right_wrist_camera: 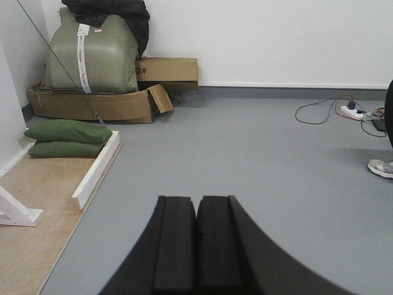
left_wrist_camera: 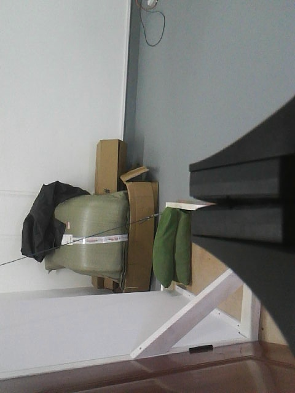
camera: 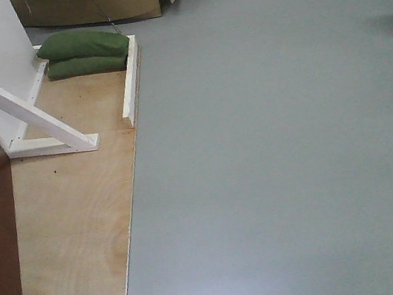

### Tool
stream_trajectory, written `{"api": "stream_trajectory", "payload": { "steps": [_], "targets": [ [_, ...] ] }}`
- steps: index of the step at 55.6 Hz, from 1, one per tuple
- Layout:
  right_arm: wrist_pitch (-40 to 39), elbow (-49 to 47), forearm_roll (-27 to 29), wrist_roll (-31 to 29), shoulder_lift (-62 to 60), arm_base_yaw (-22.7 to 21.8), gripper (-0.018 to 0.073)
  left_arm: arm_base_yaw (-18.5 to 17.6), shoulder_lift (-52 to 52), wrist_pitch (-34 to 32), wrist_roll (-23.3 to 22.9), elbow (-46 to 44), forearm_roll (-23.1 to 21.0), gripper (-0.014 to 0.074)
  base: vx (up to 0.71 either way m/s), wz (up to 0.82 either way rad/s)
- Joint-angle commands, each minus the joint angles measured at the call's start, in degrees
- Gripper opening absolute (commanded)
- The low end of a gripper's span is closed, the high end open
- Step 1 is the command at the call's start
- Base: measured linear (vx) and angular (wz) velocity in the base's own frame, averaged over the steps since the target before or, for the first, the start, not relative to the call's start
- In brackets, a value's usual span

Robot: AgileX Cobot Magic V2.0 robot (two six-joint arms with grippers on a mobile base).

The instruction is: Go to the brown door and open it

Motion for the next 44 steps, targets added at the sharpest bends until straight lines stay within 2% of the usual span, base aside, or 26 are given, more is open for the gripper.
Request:
{"api": "stream_trajectory", "payload": {
  "steps": [1, 32, 44],
  "targets": [
    [-4.49, 0.3, -0.17, -0.31, -0.83, 0.04, 0.0, -0.36, -0.76, -4.79, -0.18, -0.93, 0.05, -0.0006, 0.0, 0.0],
    [-4.49, 0.3, -0.17, -0.31, -0.83, 0.04, 0.0, -0.36, -0.76, -4.68, -0.18, -1.2, 0.07, -0.0006, 0.0, 0.0],
    [-4.49, 0.3, -0.17, -0.31, -0.83, 0.04, 0.0, -0.36, -0.76, -0.62, 0.25, -5.89, -0.03, -0.0006, 0.0, 0.0]
  ]
}}
